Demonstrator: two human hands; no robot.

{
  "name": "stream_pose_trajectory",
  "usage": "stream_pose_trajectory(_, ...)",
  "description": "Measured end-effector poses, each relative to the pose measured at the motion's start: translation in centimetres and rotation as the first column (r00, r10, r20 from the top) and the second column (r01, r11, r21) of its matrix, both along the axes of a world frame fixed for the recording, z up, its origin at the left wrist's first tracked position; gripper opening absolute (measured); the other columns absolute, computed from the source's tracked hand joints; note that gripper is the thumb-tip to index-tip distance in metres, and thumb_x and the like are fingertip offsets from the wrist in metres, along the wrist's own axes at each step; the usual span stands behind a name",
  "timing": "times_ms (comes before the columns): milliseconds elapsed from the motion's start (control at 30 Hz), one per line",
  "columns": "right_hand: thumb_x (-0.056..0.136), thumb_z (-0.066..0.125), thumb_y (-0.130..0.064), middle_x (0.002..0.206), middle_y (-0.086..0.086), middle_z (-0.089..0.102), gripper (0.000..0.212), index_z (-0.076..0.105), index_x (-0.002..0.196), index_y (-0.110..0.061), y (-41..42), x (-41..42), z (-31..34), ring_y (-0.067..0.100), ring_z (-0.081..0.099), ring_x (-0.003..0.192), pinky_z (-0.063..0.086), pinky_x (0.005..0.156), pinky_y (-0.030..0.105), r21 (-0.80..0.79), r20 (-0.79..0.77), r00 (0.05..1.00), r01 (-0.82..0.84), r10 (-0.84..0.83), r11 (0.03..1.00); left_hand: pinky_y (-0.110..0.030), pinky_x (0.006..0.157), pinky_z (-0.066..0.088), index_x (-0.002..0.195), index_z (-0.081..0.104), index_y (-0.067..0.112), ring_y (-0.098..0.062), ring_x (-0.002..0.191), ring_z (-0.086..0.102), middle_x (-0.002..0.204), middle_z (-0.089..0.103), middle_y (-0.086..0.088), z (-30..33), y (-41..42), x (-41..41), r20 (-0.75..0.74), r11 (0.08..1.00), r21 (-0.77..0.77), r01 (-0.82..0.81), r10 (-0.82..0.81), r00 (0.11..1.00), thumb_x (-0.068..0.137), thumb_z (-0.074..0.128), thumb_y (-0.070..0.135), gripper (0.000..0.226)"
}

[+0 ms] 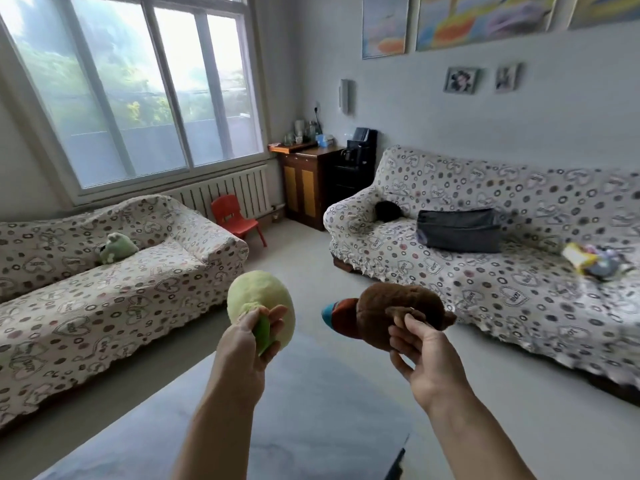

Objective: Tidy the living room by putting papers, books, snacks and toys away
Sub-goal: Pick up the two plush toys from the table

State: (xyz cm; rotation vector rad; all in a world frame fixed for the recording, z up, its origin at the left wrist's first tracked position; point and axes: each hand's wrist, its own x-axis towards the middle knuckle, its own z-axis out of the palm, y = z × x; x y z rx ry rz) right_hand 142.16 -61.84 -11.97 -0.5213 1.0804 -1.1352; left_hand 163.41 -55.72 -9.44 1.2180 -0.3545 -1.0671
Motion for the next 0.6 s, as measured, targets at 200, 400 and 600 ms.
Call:
stream_pose_trajectory(200,0.089,0.061,-0.02,0.08,0.004,0.069,0.014,0.071,0.081,-0.014,-6.6,-12.3,-0.2,0.014,0.059,0.076,0.045,0.069,0.03,-0.019,-0.051,0.992,0.115,-0.116,0.993,-0.031,0.073,0.043,0.095,0.054,0.021,-0.016,0.094,0.062,0.095,0.072,-0.003,-0.9,-9.1,-11.4,-0.045,0.992,0.022,0.123,-0.122,0.991,0.102,0.04,0.022,0.016)
stream_pose_trajectory(400,0.088,0.061,-0.021,0.08,0.003,0.07,0.014,0.072,0.081,-0.014,-12.6,-23.7,-0.2,0.014,0.06,0.075,0.044,0.068,0.029,-0.032,-0.103,0.973,0.205,-0.207,0.978,-0.031,0.071,0.043,0.089,0.055,0.019,-0.015,0.088,0.062,0.082,0.074,-0.001,-1.8,-17.3,-22.7,-0.112,0.978,0.034,0.205,-0.2,0.973,0.101,0.041,0.02,0.019)
stream_pose_trajectory(600,0.089,0.06,-0.021,0.08,0.002,0.07,0.015,0.072,0.081,-0.015,-18.3,-30.9,-1.4,0.014,0.06,0.077,0.044,0.069,0.029,-0.015,-0.125,0.955,0.269,-0.269,0.963,-0.032,0.073,0.042,0.093,0.057,0.017,-0.015,0.088,0.063,0.073,0.075,0.001,-2.5,-24.9,-30.2,-0.144,0.957,0.035,0.29,-0.282,0.949,0.101,0.041,0.02,0.018)
